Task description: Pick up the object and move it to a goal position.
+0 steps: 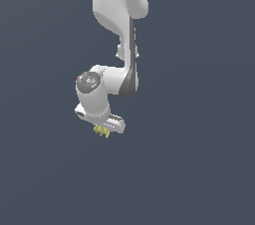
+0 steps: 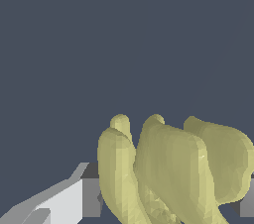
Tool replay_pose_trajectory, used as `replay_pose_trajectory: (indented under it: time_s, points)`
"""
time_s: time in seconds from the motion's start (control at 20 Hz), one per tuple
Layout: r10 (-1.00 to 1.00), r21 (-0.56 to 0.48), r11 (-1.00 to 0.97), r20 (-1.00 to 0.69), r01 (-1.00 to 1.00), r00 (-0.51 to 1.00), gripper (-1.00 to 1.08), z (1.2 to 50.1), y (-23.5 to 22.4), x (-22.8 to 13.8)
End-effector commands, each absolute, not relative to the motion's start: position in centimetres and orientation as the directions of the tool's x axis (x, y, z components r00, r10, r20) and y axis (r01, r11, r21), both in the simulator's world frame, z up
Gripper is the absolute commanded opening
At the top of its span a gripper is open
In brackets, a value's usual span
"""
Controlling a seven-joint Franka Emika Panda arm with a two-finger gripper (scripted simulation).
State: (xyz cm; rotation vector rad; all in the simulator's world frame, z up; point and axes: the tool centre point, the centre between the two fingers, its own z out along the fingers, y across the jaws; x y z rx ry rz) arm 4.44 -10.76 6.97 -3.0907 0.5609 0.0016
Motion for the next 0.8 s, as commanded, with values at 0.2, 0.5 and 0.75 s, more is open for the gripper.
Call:
replay_pose_trajectory:
  time_s: [0.2,0.5,0.75]
  points:
    - [-0.352,-0.001,-0.936,0.0,-0.352,0.936,-1.0,9.7,-14.1,0.2]
    - [-0.353,-0.001,-0.936,0.0,-0.353,0.936,-1.0,12.5,-17.4,-3.9]
    - [-0.353,-0.002,-0.936,0.0,-0.353,0.936,-1.0,14.5,-19.9,-6.8]
